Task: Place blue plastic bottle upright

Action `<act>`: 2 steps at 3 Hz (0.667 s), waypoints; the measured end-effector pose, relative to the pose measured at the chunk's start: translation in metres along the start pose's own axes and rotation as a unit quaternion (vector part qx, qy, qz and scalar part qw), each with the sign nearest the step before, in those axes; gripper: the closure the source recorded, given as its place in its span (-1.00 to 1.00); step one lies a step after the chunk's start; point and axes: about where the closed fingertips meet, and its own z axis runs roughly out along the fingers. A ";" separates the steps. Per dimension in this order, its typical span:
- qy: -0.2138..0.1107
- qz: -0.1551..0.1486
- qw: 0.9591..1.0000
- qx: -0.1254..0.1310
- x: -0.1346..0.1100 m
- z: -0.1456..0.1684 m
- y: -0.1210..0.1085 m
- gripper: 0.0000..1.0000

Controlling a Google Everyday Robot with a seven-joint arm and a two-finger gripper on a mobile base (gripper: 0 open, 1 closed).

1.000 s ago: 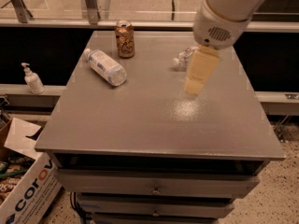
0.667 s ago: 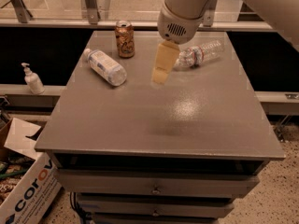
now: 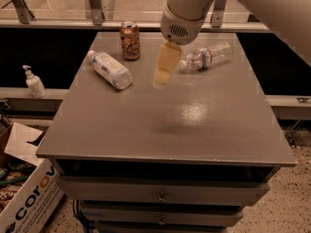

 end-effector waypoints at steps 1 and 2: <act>0.008 0.014 1.000 0.008 -0.022 0.010 -0.020 -1.00; 0.021 0.029 0.999 0.005 -0.049 0.026 -0.037 -1.00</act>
Offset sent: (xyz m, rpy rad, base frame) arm 0.0862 0.0706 -0.0091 -0.0437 0.0476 -0.1121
